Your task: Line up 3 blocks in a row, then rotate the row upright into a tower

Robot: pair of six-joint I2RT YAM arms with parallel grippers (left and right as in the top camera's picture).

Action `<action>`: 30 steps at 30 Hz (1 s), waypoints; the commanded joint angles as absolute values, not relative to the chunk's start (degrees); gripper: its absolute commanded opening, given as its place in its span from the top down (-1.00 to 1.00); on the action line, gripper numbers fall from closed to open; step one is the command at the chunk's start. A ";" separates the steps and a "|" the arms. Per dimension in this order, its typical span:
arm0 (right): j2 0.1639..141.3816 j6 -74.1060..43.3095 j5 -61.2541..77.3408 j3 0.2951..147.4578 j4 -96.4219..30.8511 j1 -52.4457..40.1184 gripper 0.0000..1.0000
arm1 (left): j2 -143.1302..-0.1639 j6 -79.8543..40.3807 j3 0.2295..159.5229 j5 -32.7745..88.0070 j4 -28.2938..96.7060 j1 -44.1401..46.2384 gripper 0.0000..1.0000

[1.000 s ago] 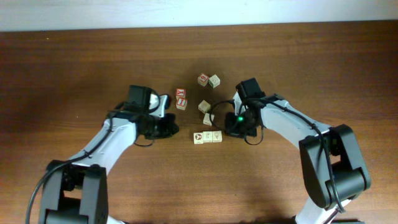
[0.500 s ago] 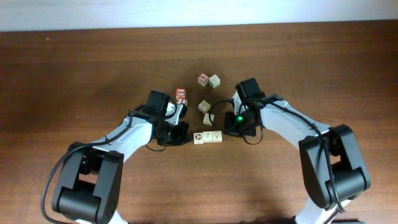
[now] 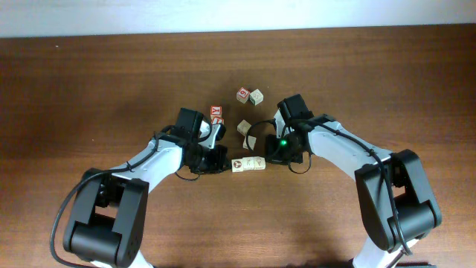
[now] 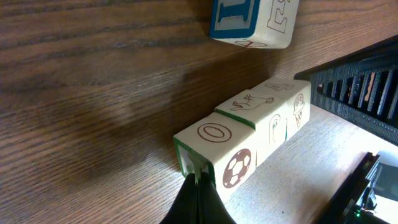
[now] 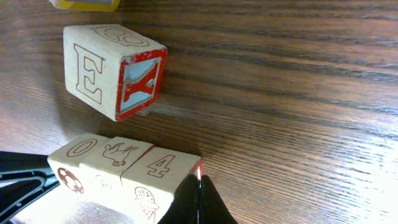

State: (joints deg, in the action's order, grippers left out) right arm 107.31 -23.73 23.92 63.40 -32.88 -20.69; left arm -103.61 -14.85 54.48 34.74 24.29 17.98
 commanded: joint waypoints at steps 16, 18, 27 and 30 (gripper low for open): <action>99.31 -23.70 26.28 67.09 -34.20 -28.14 0.92 | -104.14 -15.40 54.85 35.66 23.70 17.96 1.00; 99.31 -24.49 25.78 67.09 -34.02 -29.19 0.92 | -104.14 -15.42 54.85 35.68 23.68 17.96 1.00; 99.31 -26.68 21.93 68.49 -34.04 -34.41 0.92 | -104.14 -15.44 54.85 35.66 23.70 17.96 1.00; 99.35 -27.55 20.36 68.51 -34.00 -36.10 0.92 | -104.14 -15.44 54.85 35.68 23.68 17.96 1.00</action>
State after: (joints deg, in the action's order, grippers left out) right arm 98.94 -26.70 18.85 68.42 -34.06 -33.21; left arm -104.53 -15.27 54.26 27.68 24.47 16.49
